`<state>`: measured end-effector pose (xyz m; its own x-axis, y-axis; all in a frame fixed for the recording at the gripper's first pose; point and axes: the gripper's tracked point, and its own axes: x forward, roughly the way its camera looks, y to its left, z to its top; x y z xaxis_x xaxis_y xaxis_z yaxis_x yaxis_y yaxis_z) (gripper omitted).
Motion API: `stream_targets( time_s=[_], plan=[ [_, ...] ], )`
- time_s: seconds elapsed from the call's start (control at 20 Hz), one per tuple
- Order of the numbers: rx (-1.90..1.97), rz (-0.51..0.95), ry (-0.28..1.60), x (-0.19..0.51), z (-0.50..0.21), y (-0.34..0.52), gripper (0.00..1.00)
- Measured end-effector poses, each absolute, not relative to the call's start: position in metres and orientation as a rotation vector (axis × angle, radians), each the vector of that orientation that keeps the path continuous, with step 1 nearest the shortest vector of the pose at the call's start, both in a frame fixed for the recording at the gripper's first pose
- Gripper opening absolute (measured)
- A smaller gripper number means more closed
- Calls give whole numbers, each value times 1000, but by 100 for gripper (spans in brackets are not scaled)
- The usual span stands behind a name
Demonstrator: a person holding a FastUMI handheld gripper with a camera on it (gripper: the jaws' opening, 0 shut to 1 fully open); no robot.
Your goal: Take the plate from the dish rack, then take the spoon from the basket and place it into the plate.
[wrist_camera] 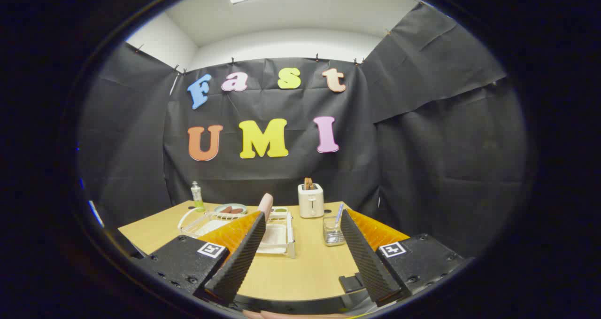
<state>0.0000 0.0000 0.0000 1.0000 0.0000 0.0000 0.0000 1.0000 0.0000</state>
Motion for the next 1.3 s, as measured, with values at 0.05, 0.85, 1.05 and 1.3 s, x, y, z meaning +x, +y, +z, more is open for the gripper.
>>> stream_targets(
  time_s=[0.05,0.85,1.05,1.3],
  plan=[
    [-4,5,0,-1,1,-1,100],
    [-28,-44,5,23,-4,-22,100],
    [-33,-34,51,53,5,-18,100],
    [-96,-14,126,112,30,6,100]
  ],
)
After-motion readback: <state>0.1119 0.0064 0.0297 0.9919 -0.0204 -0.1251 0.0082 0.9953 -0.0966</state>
